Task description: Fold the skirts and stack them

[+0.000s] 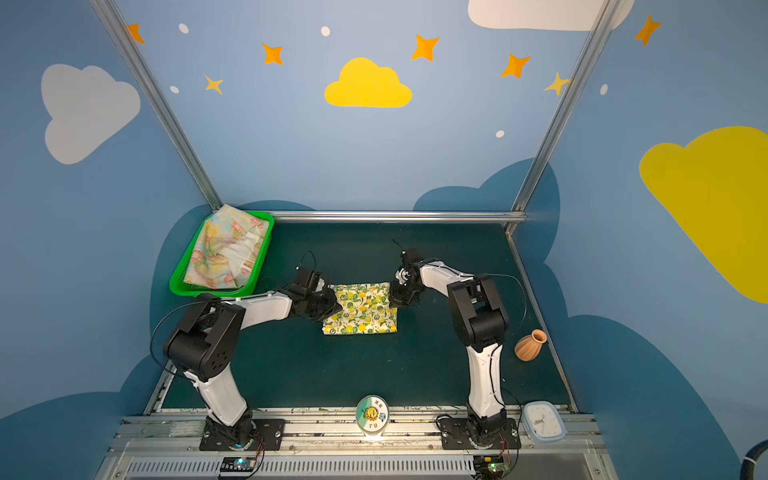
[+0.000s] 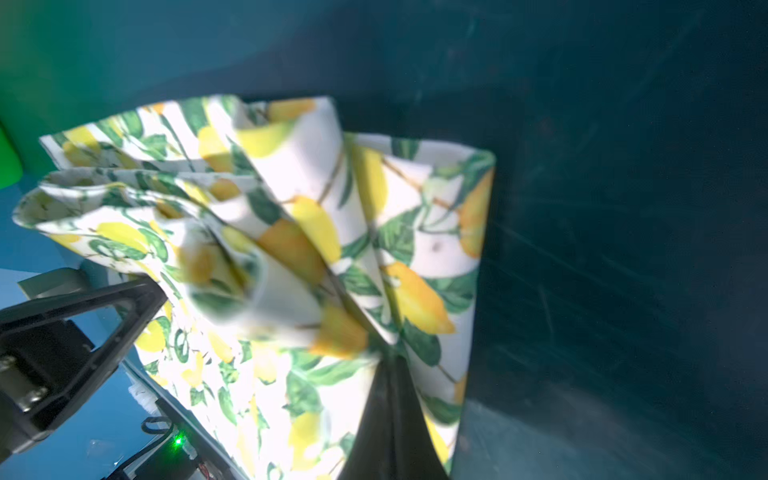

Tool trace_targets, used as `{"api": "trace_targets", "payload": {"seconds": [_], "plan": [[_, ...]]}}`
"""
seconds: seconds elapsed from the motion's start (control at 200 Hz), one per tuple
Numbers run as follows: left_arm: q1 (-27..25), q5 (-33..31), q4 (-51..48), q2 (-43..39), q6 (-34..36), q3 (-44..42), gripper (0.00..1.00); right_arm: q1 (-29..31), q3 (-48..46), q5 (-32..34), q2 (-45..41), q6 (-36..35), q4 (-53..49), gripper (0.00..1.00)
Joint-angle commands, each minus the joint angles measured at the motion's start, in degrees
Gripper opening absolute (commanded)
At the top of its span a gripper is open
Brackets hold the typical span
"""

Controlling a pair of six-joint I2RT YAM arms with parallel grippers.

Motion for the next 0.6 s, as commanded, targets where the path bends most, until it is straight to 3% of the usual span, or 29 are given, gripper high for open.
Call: {"api": "trace_targets", "payload": {"seconds": [0.0, 0.17, 0.255, 0.33, 0.596], "plan": [[0.4, -1.0, -0.7, -0.9, 1.4, -0.8, 0.08, -0.3, -0.9, 0.6, -0.5, -0.7, -0.7, 0.0], [-0.9, -1.0, -4.2, -4.8, 3.4, 1.7, 0.09, -1.9, -1.5, -3.2, -5.2, -0.9, -1.6, 0.0], [-2.6, -1.9, -7.8, -6.2, 4.7, 4.4, 0.1, -3.3, -2.1, -5.9, -7.4, -1.7, -1.7, 0.27], [-4.7, -2.5, -9.9, -5.9, 5.2, 7.2, 0.1, -4.4, -2.6, -6.8, -7.9, -2.0, -2.1, 0.4], [-9.5, 2.4, -7.7, 2.2, 3.6, 13.6, 0.1, -5.8, -4.3, -10.5, -5.6, -2.4, 1.3, 0.53]]}}
